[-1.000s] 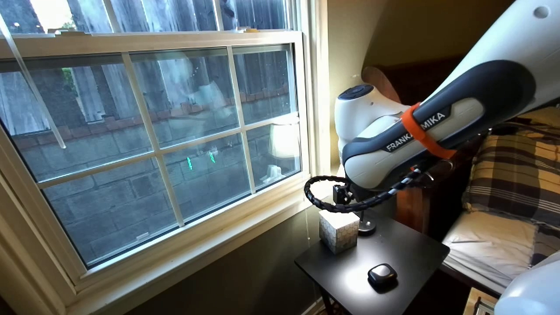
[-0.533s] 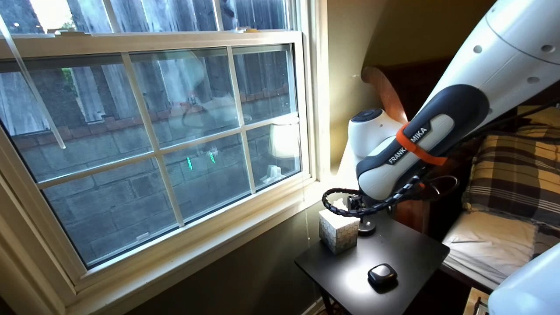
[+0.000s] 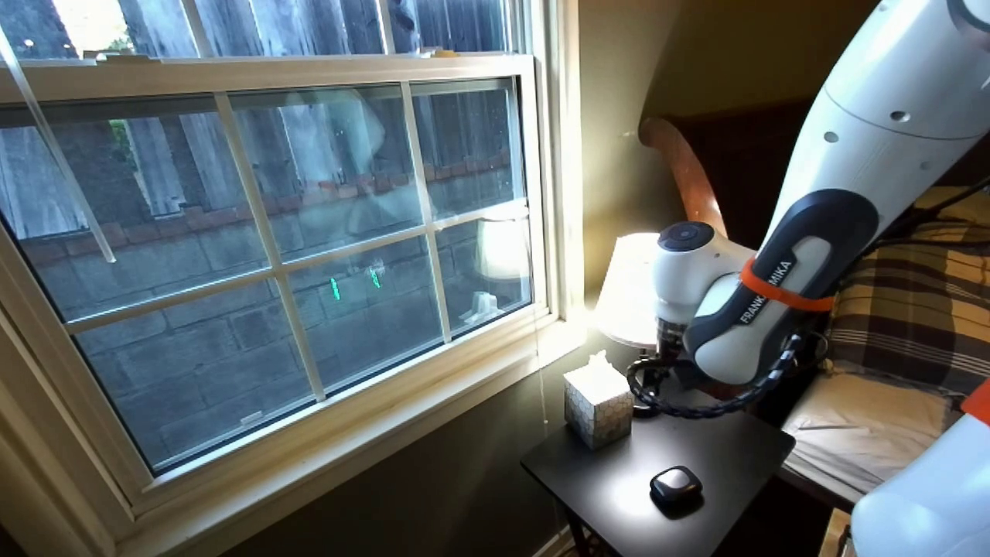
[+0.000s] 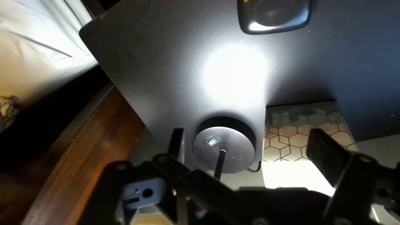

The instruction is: Turn off the lamp

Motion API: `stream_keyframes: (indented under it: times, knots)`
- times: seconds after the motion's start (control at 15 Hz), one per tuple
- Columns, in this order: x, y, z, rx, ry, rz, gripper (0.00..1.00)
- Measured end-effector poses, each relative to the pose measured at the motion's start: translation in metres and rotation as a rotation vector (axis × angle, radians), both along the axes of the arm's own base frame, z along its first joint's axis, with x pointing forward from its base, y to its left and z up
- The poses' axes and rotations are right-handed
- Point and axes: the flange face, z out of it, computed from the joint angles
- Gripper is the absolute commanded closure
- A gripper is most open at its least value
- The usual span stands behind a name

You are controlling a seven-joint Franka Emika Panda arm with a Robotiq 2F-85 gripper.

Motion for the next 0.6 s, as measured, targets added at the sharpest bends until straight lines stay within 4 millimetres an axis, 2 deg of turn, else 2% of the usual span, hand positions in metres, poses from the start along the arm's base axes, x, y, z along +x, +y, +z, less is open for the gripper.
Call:
stream_keyframes:
  times: [0.33,0.6]
  knots:
    - [-0.020,-0.021,0.004,-0.112,-0.053,0.044,0.00]
    - [-0.025,-0.024,0.004,-0.132,-0.062,0.049,0.00]
